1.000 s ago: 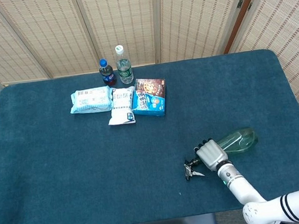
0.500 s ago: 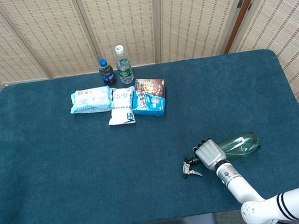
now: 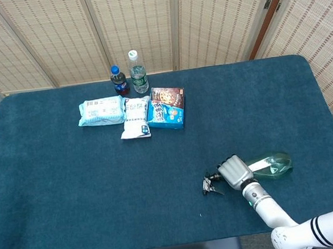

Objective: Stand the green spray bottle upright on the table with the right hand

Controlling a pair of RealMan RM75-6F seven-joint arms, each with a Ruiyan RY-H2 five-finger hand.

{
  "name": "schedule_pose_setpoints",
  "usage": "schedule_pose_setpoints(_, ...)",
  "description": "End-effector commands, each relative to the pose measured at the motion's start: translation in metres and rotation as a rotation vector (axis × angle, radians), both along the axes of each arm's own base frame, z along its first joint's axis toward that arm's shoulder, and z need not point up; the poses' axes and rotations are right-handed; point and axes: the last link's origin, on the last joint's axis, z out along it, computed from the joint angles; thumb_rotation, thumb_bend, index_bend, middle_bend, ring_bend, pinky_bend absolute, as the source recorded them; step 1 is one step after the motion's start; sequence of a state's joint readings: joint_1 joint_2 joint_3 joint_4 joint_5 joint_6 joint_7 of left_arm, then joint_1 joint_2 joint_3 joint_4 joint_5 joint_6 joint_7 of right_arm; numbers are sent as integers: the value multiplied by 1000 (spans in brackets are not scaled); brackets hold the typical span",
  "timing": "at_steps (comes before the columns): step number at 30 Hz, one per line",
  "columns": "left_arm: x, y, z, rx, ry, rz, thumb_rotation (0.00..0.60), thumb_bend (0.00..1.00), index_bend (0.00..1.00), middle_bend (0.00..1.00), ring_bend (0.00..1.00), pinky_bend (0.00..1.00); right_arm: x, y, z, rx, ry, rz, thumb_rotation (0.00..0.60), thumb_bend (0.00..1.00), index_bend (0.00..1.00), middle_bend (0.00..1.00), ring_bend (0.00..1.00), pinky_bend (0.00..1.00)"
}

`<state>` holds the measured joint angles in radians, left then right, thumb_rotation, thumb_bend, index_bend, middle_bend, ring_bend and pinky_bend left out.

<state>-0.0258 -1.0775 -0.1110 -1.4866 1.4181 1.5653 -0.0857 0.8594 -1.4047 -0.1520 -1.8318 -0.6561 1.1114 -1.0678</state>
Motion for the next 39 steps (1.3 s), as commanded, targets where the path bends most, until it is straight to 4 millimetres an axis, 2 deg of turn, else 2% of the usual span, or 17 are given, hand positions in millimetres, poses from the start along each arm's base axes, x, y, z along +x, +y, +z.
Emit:
schedule_pose_setpoints(1, 0, 1, -1, -1, 3, 2, 600, 461, 132, 11, 0, 0, -1, 1, 2, -6, -10, 3, 600, 326, 378, 471, 387, 514)
schedule_pose_setpoints(13, 10, 2, 0, -4, 10, -8, 600, 461, 133, 11, 0, 0, 4, 6, 18, -61, -98, 31, 600, 334, 378, 474, 406, 514)
schedule_pose_setpoints(26, 17, 5, -6, -22, 27, -9, 600, 461, 133, 11, 0, 0, 10, 13, 56, -192, -287, 64, 600, 334, 378, 474, 406, 515)
schedule_pose_setpoints(39, 17, 3, -10, -40, 33, -7, 600, 460, 133, 11, 0, 0, 0, 23, 84, -318, -523, 76, 600, 334, 378, 474, 406, 515)
